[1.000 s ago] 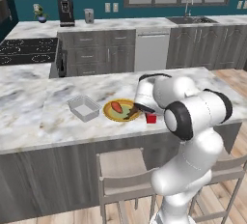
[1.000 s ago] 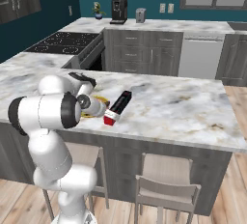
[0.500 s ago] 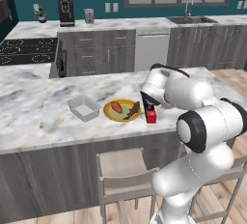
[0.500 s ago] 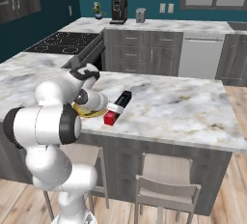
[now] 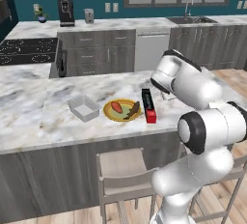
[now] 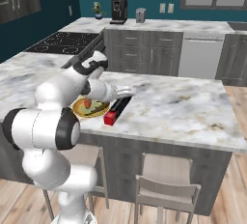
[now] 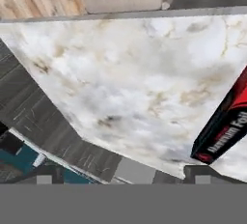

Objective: Retrieve the tupperware and aluminum foil from the cabinet and place them on the dining counter near the plate with sweet potato and fish to prepare for storing leftovers.

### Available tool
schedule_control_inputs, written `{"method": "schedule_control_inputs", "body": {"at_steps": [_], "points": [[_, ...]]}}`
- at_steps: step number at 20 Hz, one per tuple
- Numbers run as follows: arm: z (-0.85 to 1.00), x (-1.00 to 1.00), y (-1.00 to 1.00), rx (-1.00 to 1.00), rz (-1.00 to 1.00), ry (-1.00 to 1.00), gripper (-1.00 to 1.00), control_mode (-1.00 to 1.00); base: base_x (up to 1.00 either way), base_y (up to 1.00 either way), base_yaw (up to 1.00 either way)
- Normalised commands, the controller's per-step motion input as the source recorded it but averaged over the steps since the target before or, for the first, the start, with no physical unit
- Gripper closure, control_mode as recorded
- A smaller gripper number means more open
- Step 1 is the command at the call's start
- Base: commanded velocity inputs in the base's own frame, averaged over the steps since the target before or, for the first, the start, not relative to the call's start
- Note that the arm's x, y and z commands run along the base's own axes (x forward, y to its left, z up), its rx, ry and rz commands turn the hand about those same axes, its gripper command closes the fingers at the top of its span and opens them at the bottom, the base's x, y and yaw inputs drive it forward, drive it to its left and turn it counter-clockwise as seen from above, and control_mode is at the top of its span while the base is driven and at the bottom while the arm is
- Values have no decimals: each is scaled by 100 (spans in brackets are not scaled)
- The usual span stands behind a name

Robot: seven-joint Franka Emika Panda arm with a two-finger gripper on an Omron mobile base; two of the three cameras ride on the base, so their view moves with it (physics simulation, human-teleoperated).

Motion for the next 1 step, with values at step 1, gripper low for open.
{"method": "schedule_control_inputs", "body": {"at_steps": [1], "points": [[100,-61,-29,-63,0,40,-100,-100,0,0,0]]}}
